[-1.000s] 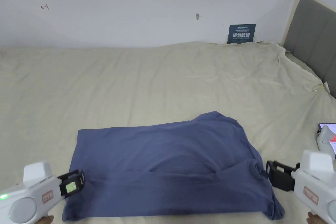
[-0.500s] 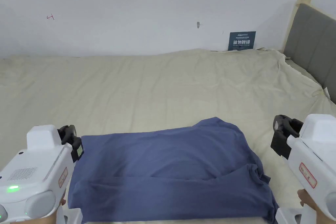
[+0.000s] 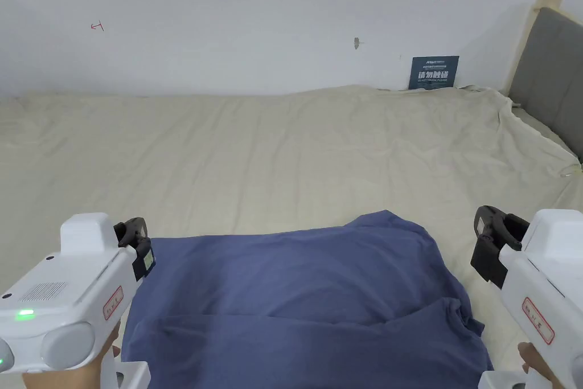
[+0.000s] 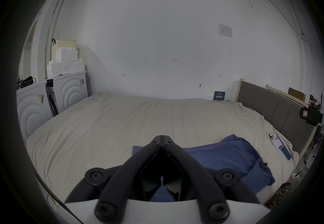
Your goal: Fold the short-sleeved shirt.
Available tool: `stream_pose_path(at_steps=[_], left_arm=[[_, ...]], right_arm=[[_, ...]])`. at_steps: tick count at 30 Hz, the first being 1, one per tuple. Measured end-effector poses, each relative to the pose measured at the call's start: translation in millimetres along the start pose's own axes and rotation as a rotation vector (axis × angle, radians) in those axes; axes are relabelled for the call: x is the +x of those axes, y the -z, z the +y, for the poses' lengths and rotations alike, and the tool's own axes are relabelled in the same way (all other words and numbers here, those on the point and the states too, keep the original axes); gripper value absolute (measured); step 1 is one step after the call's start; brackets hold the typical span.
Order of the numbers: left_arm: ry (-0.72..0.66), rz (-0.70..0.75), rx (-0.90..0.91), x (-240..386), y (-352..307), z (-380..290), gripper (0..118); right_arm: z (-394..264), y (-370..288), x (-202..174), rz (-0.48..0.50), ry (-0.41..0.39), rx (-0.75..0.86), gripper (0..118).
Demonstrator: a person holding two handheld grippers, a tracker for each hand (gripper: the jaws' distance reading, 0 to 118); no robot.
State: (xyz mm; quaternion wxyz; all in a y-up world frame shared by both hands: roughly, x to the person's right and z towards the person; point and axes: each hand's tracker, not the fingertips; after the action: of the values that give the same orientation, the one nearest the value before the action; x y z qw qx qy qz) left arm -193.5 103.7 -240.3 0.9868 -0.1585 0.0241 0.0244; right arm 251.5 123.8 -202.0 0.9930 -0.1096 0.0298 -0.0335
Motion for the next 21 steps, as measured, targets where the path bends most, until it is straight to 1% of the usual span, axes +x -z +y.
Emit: stream_pose_path(at_steps=[3,9,11,12,13,14,15,16,17,18,19,20,21], left_arm=[[0.004,-0.004,-0.058,-10.4,32.2,1.6,0],[-0.094,-0.007,-0.22,-42.3,118.7,-0.6,0],[-0.106,-0.001,-0.284,-54.2,152.2,-3.8,0],[-0.11,0.009,-0.324,-59.1,167.8,-5.5,8],[-0.123,0.011,-0.355,-65.3,184.9,-7.8,19],[-0.144,0.029,-0.389,-70.9,201.6,-10.6,43],[-0.154,0.046,-0.422,-75.6,216.4,-13.5,65],[-0.171,0.071,-0.457,-80.9,233.1,-17.6,81],[-0.177,0.081,-0.491,-86.0,250.0,-22.3,81],[-0.177,0.086,-0.51,-88.3,261.0,-27.1,85],[-0.172,0.097,-0.536,-92.1,275.6,-32.1,92],[-0.155,0.106,-0.561,-94.8,288.9,-36.7,96],[-0.136,0.103,-0.586,-97.0,300.4,-40.9,96]], right_arm=[[-0.7,15.9,-0.2,0.003,-0.005,-0.017,0],[-3.1,60.3,2.0,-0.003,-0.008,-0.056,0],[-6.2,76.3,3.5,-0.01,-0.009,-0.072,0],[-8.6,83.8,4.5,-0.013,-0.01,-0.078,0],[-11.0,92.3,5.3,-0.017,-0.01,-0.088,0],[-13.4,100.1,6.1,-0.021,-0.009,-0.099,0],[-15.8,107.2,6.7,-0.025,-0.009,-0.108,0],[-21.7,116.5,10.5,-0.03,-0.009,-0.119,0],[-25.3,123.8,11.8,-0.034,-0.009,-0.128,0],[-28.2,129.7,12.8,-0.037,-0.008,-0.138,0],[-31.5,136.0,13.9,-0.041,-0.005,-0.15,0],[-37.4,141.9,16.2,-0.045,-0.005,-0.16,0],[-40.8,146.5,17.3,-0.05,-0.004,-0.167,0]])
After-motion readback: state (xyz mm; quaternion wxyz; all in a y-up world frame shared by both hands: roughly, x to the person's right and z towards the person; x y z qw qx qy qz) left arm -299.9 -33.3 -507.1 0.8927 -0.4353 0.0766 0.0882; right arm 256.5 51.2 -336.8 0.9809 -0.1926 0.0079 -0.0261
